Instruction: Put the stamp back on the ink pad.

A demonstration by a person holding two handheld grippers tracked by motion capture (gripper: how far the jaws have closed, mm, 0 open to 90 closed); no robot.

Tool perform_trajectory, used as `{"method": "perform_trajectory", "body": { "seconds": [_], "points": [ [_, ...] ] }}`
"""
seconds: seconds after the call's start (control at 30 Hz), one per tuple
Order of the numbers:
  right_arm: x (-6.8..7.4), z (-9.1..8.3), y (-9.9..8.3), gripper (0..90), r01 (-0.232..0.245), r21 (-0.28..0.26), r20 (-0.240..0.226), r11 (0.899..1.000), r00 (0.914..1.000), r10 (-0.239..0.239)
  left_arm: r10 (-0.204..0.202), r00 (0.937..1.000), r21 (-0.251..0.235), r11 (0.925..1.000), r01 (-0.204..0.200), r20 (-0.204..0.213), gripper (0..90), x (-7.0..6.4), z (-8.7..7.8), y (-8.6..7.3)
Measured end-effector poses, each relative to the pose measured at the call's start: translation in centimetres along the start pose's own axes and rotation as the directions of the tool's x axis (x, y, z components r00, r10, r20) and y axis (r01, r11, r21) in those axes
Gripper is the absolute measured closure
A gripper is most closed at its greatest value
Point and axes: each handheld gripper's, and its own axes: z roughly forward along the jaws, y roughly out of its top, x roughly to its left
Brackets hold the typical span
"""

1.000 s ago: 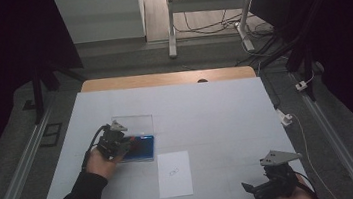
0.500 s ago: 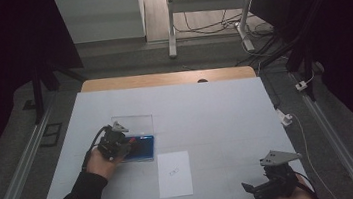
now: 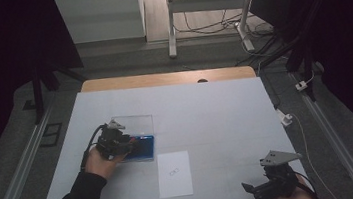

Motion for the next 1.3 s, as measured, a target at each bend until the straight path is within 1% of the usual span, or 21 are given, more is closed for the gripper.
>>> {"method": "perform_trajectory", "body": {
  "seconds": [0.07, 0.13, 0.2, 0.37, 0.43, 0.53, 0.57, 0.63, 0.83, 0.93, 0.97, 1.03, 1.07, 1.2, 1.3],
  "points": [
    [0.0, 0.0, 0.0, 0.0, 0.0, 0.0, 0.0, 1.0, 1.0, 0.0, -0.015, 0.9997, -0.002, 0.9999, 0.016, 0.019, 48.5, 0.1, -0.1, 0.0],
    [0.0, 0.0, 0.0, 0.0, 0.0, 0.0, 0.0, 1.0, 1.0, 0.0, -0.02, 0.9995, -0.008, 0.9998, 0.02, 0.026, 44.6, 0.2, -0.2, 0.0],
    [0.0, 0.0, 0.0, 0.0, 0.0, -0.001, 0.0, 1.0, 1.0, 0.0, -0.02, 0.9993, -0.022, 0.9996, 0.02, 0.032, 39.5, 0.2, -0.3, -0.1],
    [0.0, 0.0, 0.0, 0.0, 0.0, -0.001, 0.001, 1.0, 1.0, 0.0, -0.048, 0.9975, -0.075, 0.9959, 0.052, 0.052, 25.0, 0.1, -1.0, 0.0],
    [0.0, 0.0, 0.0, 0.0, 0.0, -0.001, 0.001, 1.0, 1.0, 0.0, -0.053, 0.9969, -0.079, 0.9952, 0.057, 0.058, 19.5, 0.1, -1.3, -0.1],
    [0.0, 0.0, 0.0, 0.0, 0.001, -0.001, 0.002, 1.0, 1.0, -0.001, -0.051, 0.9969, -0.088, 0.9945, 0.056, 0.061, 16.3, 0.0, -1.7, -0.1],
    [0.0, -0.1, 0.0, 0.0, 0.0, -0.002, 0.003, 1.0, 1.0, 0.0, -0.036, 0.9973, -0.088, 0.9953, 0.042, 0.064, 14.8, -0.1, -1.8, -0.1],
    [0.0, 0.0, 0.0, 0.0, 0.0, 0.0, 0.004, 1.0, 1.0, 0.0, -0.027, 0.9982, -0.094, 0.9951, 0.032, 0.053, 12.5, -0.2, -2.1, -0.1],
    [0.0, 0.0, 0.0, 0.0, -0.002, -0.002, 0.003, 1.0, 1.0, 0.002, -0.015, 0.9967, -0.115, 0.9931, 0.024, 0.079, 7.4, -0.6, -3.3, -0.4],
    [0.0, -0.1, 0.0, 0.0, -0.007, -0.006, 0.003, 1.0, 1.0, 0.007, -0.004, 0.9965, -0.126, 0.992, 0.015, 0.084, 4.2, -1.0, -4.2, -0.8],
    [0.0, -0.1, 0.0, 0.0, -0.008, -0.007, 0.003, 1.0, 1.0, 0.008, 0.006, 0.9962, -0.138, 0.9904, 0.006, 0.087, 3.4, -1.1, -4.5, -1.0],
    [0.0, -0.1, 0.0, 0.0, -0.009, -0.008, 0.002, 1.0, 1.0, 0.009, 0.014, 0.9964, -0.146, 0.9893, -0.002, 0.084, 2.0, -1.3, -4.9, -1.4],
    [0.0, -0.1, 0.0, 0.0, -0.009, -0.008, 0.002, 1.0, 1.0, 0.009, 0.016, 0.9959, -0.15, 0.9887, -0.002, 0.089, 1.5, -1.4, -5.2, -1.6],
    [0.0, 0.0, 0.0, 0.0, -0.009, -0.008, 0.002, 1.0, 1.0, 0.009, 0.007, 0.9931, -0.167, 0.9859, 0.013, 0.117, 0.0, -1.7, -6.2, -2.9],
    [-0.1, 0.0, 0.0, 0.0, -0.011, -0.008, 0.002, 1.0, 0.9999, 0.011, -0.001, 0.9919, -0.179, 0.9836, 0.024, 0.127, 0.0, -1.9, -7.0, -3.9]
  ]
}}
